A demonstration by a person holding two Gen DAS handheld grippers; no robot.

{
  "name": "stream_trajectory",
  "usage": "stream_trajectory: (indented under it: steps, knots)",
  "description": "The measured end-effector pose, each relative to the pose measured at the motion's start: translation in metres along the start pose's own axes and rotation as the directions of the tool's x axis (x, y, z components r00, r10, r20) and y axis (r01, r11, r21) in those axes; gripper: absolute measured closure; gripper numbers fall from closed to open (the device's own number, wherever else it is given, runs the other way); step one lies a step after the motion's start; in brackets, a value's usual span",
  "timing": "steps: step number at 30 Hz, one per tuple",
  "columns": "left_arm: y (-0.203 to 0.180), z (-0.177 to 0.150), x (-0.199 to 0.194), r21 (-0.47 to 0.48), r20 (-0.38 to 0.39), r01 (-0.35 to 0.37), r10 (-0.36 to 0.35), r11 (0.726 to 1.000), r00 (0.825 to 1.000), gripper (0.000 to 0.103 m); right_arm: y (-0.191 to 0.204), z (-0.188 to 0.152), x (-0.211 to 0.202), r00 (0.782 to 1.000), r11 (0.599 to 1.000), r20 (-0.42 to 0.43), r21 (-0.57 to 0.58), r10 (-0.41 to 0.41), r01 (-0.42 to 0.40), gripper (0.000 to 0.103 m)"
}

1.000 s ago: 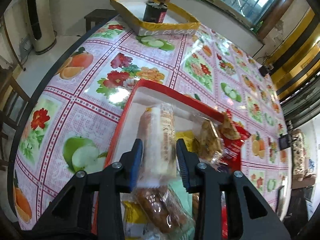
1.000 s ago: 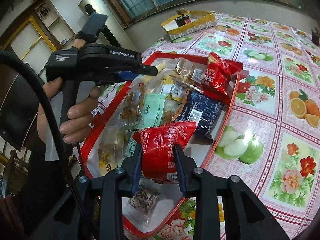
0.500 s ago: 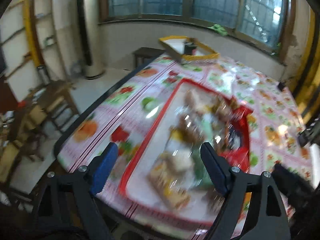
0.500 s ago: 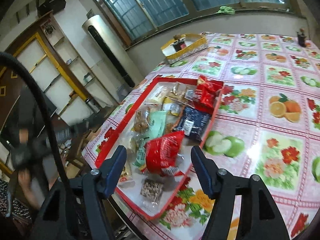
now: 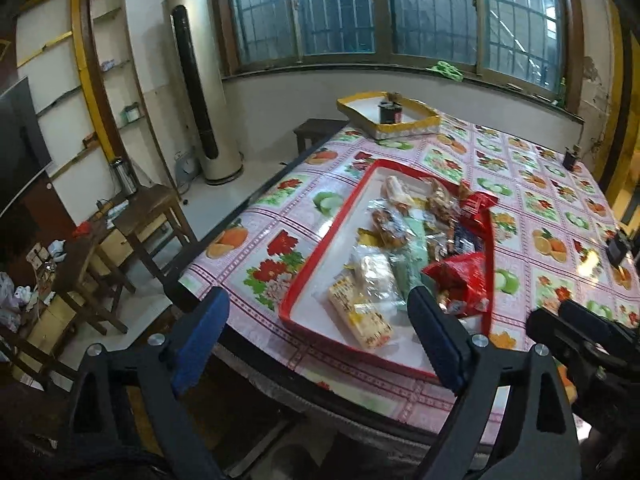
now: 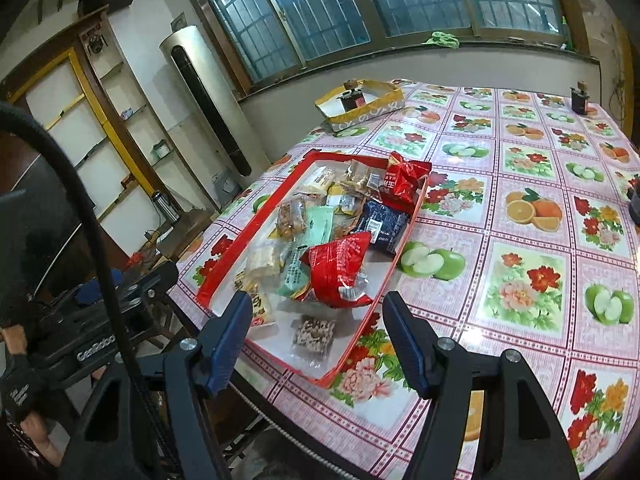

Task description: Organize snacks

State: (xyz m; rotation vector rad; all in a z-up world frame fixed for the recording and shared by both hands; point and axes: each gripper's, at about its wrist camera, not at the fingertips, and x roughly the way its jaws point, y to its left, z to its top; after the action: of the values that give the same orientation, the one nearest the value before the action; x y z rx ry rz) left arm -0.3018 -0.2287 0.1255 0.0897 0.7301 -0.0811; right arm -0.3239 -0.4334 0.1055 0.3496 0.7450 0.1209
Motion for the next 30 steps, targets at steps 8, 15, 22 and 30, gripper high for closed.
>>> stream_trajectory:
  steps: [8,15,22,30]
  knots:
    - [-0.001,-0.006,-0.009,0.023,-0.006,-0.049,0.049,0.999,0.999,0.008,0.003,-0.005,0.001,1.000,1.000,-0.018,0.018,0.011,-0.010,0.035]
    - [0.003,-0.009,-0.008,0.007,-0.017,-0.071,0.072,0.997,0.997,0.006,0.009,-0.008,0.003,0.999,1.000,-0.032,-0.001,0.005,-0.005,0.035]
    - [0.006,-0.009,-0.005,-0.008,-0.021,-0.076,0.076,0.997,0.997,0.006,0.015,-0.008,0.002,1.000,1.000,-0.022,-0.023,0.013,-0.013,0.035]
    - [0.009,-0.009,-0.003,-0.018,-0.021,-0.080,0.079,0.997,0.997,0.005,0.015,-0.008,0.006,0.999,1.000,-0.031,-0.015,0.013,-0.014,0.035]
